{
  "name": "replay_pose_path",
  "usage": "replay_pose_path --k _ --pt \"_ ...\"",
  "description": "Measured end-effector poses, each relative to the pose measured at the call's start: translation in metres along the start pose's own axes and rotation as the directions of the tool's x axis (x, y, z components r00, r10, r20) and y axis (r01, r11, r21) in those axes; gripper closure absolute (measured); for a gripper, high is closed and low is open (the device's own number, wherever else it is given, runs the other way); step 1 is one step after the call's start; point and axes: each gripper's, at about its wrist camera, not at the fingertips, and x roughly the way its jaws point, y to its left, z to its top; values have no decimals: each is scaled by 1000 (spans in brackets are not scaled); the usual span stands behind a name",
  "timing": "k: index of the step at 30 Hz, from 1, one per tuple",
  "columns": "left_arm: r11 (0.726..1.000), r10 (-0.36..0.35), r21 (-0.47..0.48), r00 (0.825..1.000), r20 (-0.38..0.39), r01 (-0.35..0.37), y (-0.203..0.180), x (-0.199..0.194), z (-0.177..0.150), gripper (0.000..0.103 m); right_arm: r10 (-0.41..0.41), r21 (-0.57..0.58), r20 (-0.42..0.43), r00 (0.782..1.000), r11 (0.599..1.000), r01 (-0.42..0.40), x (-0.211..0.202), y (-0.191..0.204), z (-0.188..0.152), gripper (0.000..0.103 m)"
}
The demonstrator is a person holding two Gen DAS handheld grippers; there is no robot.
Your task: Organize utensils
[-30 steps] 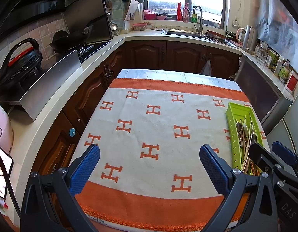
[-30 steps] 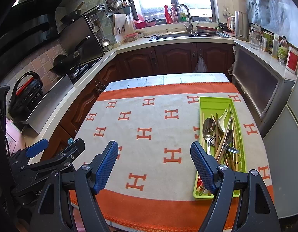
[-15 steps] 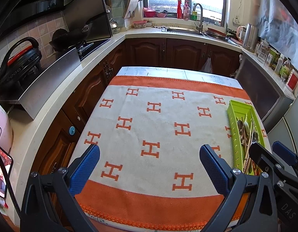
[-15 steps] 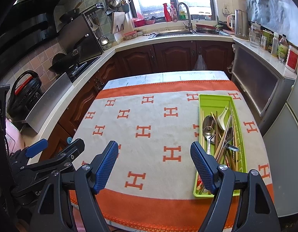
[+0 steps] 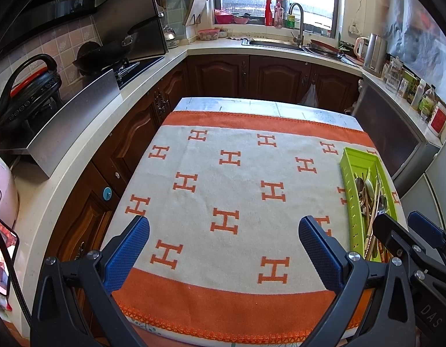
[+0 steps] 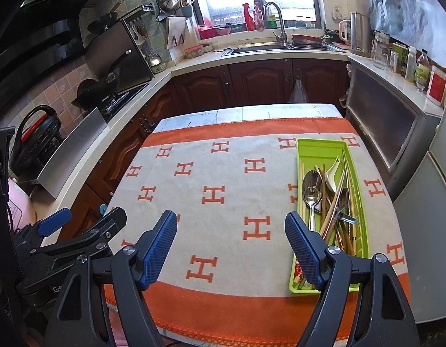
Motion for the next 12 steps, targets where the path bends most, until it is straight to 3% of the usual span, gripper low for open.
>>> replay_pose_path --k 12 --pt "1000 -2 1 1000 -6 2 2 3 -3 1 -4 0 -5 1000 1000 4 4 1 -5 25"
